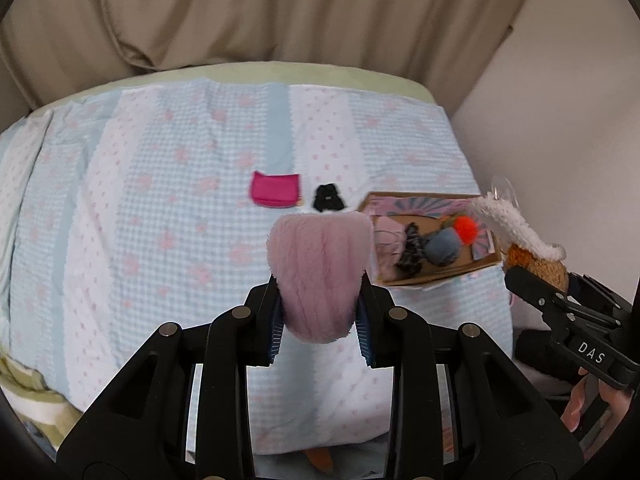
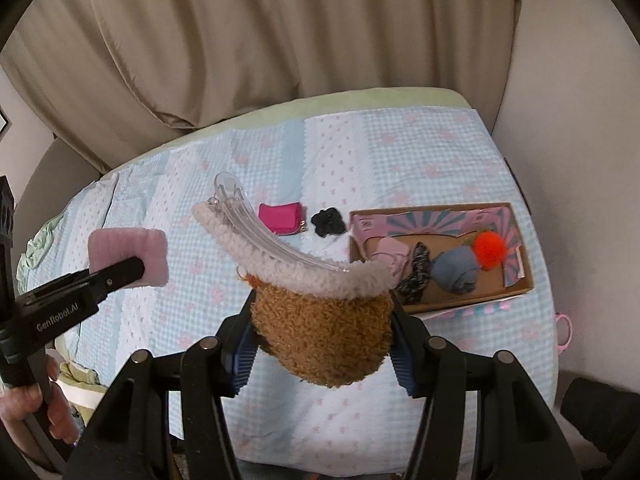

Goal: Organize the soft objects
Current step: 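Carry the towel roll and slipper into the cardboard box and release both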

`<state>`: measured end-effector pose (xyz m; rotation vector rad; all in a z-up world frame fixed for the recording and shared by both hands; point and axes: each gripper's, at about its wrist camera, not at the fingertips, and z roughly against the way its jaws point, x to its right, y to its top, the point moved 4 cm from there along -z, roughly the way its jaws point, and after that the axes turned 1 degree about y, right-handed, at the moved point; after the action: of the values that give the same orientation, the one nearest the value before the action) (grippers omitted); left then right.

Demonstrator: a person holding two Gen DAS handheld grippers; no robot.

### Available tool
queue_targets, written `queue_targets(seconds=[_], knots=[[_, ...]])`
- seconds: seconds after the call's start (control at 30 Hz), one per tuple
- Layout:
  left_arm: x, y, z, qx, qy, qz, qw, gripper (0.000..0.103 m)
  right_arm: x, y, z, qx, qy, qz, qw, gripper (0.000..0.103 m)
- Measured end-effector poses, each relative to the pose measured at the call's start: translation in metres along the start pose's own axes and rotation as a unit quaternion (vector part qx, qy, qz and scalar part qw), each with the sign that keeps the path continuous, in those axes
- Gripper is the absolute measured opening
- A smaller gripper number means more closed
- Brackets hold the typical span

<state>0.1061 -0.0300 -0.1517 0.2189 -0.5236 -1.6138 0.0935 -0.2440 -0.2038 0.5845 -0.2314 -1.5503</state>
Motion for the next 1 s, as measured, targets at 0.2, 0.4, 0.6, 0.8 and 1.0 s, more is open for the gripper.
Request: queue_targets(seconds=[0.2, 0.4, 0.6, 0.8, 1.0], knots=[[0.063, 0.009, -0.015, 0.002, -0.019, -0.017, 0.9997, 0.027, 0.042, 0.012, 0.021, 0.014, -0.008, 0.004, 1.000, 0.052], [0.126, 0.022, -0.052, -0.016, -0.039, -0.029, 0.9987, 0.027, 0.092, 0.032, 0.023, 0.015, -0.025, 0.000, 1.000, 0.052], [0.173, 0.026, -0.104, -0.050, -0.047, -0.040, 0.9968, 0.027, 0.147, 0.051, 0.001, -0.007, -0.045, -0.011, 0.999, 0.052], [0.200, 0.027, -0.173, -0.104, -0.051, -0.023, 0.9929, 0.027, 0.201, 0.062, -0.041, -0.051, -0.060, -0.020, 0.997, 0.052], [0.209, 0.029, -0.246, -0.151, -0.037, -0.012, 0.9877, 0.027, 0.244, 0.069, -0.099, -0.113, -0.066, -0.016, 0.991, 0.052]])
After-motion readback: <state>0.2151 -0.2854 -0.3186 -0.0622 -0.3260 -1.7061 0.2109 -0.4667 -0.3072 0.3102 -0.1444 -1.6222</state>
